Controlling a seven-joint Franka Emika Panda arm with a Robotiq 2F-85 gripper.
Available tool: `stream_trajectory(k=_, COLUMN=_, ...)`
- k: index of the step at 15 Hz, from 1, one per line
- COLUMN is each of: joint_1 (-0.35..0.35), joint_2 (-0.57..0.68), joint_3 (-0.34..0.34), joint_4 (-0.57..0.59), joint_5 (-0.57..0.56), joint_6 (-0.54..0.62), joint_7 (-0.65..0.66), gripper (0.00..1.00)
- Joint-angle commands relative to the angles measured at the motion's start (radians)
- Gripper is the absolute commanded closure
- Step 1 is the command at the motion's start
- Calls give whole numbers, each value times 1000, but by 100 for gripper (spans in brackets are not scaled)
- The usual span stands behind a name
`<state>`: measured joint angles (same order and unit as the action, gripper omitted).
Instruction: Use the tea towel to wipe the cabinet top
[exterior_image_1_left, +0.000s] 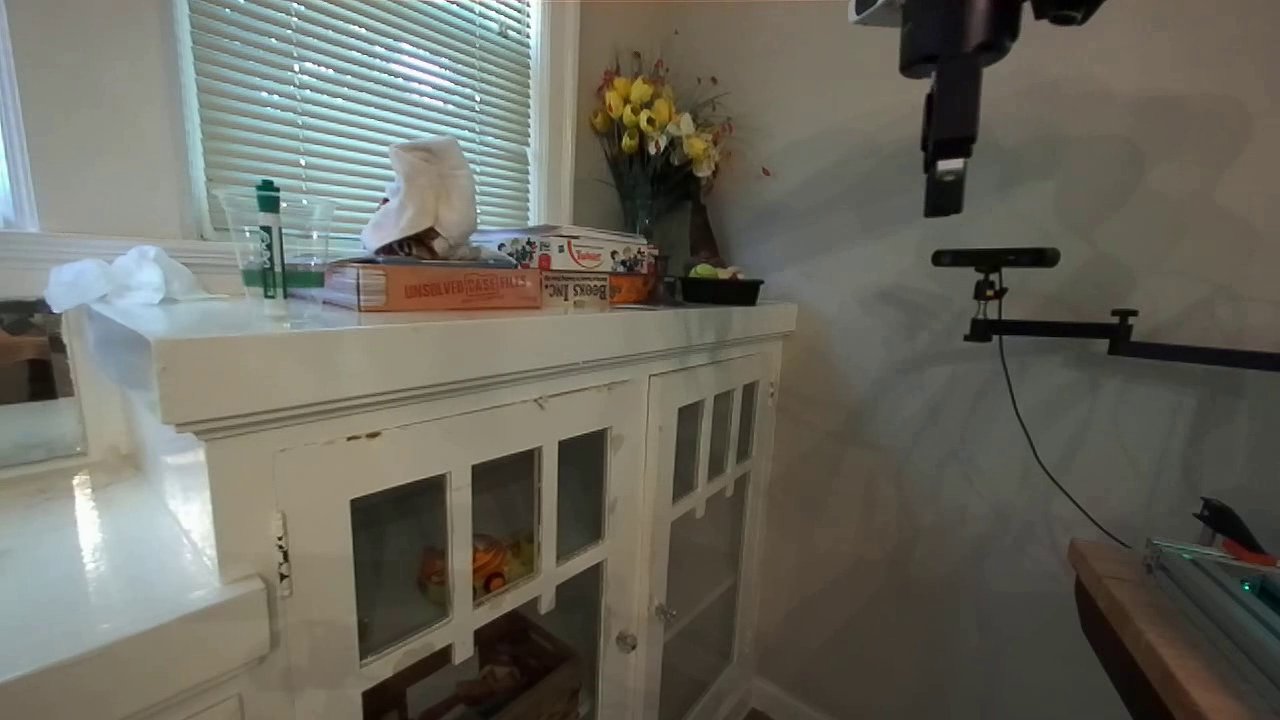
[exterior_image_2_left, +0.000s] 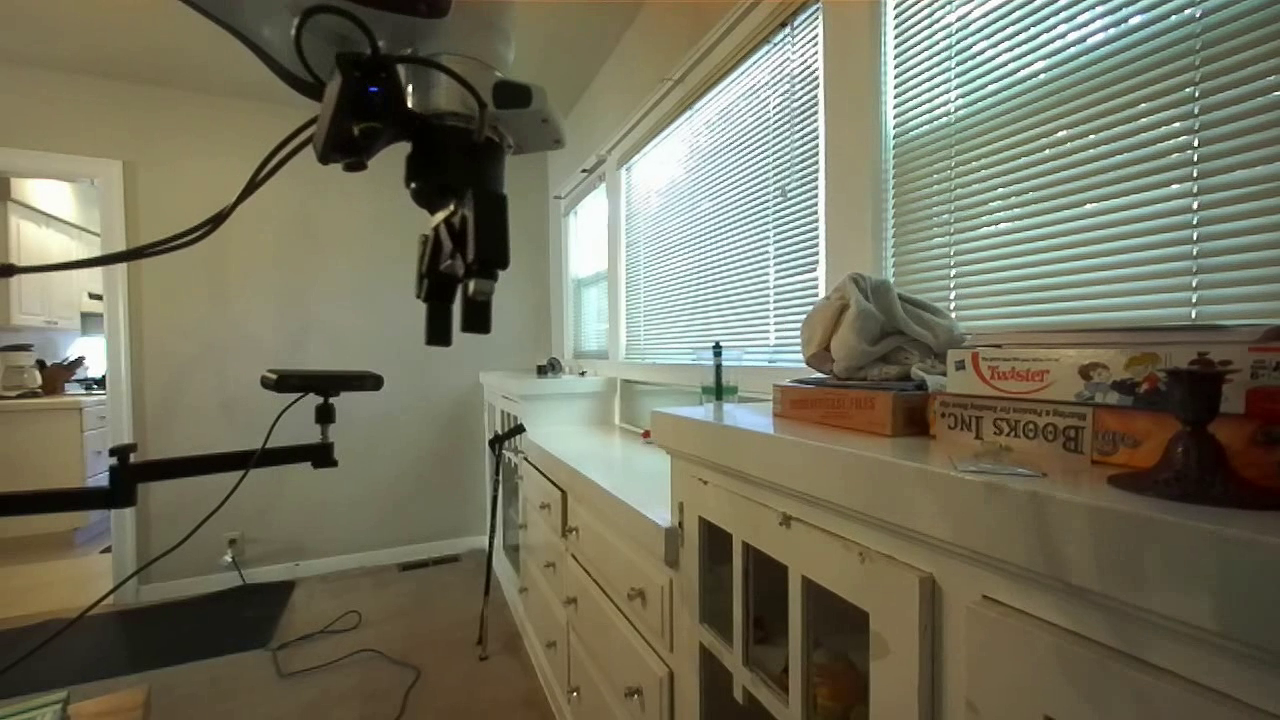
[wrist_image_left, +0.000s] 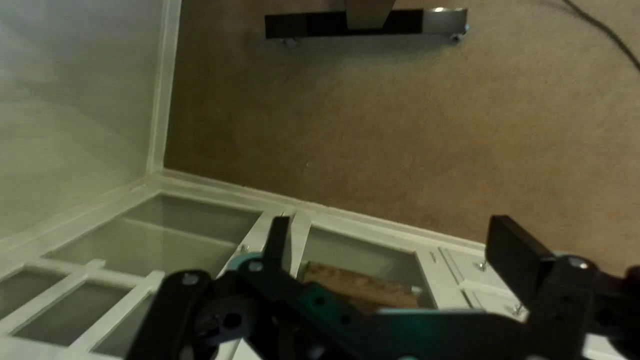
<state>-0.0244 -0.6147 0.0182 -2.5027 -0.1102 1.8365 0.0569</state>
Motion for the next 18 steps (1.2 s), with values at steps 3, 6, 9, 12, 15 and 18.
stream_trajectory(k=3, joint_1=-42, joint_2=221, joint_3=20, joint_4=261, joint_5=-208, joint_6=162, joint_7=-19, gripper=0)
stream_trajectory(k=6, joint_1=-57, joint_2=335, joint_3=3, joint_4=427, joint_5=-282, joint_6=231, joint_7=-39, gripper=0)
stream_trajectory(k=9, joint_1=-64, joint_2=464, joint_3=-14, joint_4=613, joint_5=-298, joint_6=267, joint_7=-73, gripper=0)
stream_trajectory(k=12, joint_1=-53, joint_2=588, joint_3=-33, joint_4=788, joint_5=-267, joint_6=304, joint_7=-137, gripper=0)
stream_trajectory(k=15, joint_1=-41, joint_2=721, joint_3=-38, joint_4=958, joint_5=-224, joint_6=347, joint_7=-218, gripper=0)
stream_trajectory(k=18, joint_1=-33, joint_2=857, joint_3=-31, joint_4=1118, joint_5=-180, joint_6=356, joint_7=-277, gripper=0)
